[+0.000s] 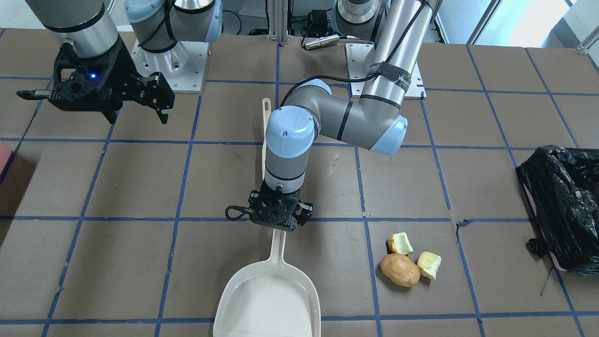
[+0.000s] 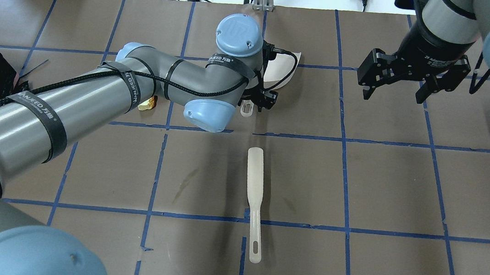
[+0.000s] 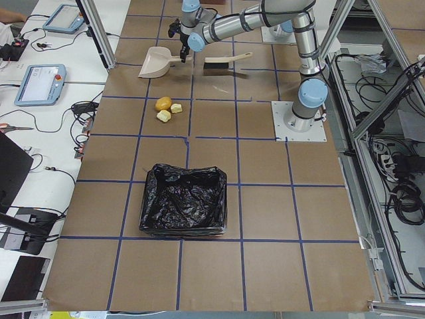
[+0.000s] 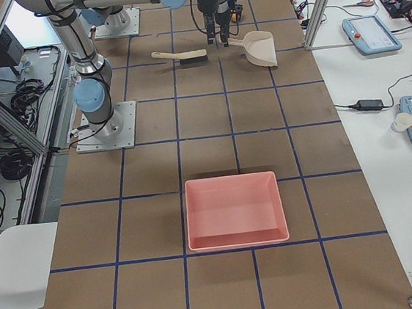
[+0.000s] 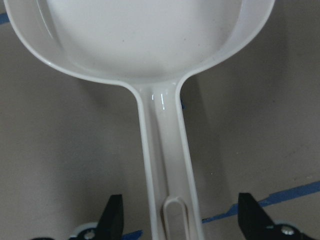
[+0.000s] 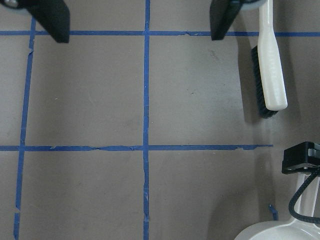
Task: Sweep and dump trash in nearest bin
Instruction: 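Grasp the white dustpan handle with the left gripper, then place the dustpan by the debris with left gripper while right grasps brush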
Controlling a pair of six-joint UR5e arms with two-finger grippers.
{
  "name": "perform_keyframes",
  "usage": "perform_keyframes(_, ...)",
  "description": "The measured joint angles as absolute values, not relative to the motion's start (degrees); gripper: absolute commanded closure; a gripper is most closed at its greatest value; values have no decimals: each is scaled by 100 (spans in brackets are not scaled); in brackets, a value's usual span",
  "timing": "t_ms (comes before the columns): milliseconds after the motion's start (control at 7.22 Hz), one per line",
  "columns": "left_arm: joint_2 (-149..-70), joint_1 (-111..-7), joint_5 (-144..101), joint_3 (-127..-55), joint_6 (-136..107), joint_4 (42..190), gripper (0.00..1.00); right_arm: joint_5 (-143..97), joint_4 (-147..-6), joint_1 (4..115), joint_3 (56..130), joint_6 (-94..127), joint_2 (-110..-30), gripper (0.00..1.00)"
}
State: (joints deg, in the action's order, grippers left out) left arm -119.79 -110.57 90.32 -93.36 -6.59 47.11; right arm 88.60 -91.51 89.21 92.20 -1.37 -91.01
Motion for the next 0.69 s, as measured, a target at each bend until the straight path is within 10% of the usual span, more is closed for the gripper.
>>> perform_keyframes(693,-11761,-10743,8866,-9208,-614,4918,83,8592,-10091,8936,10213,-168,-9560,0)
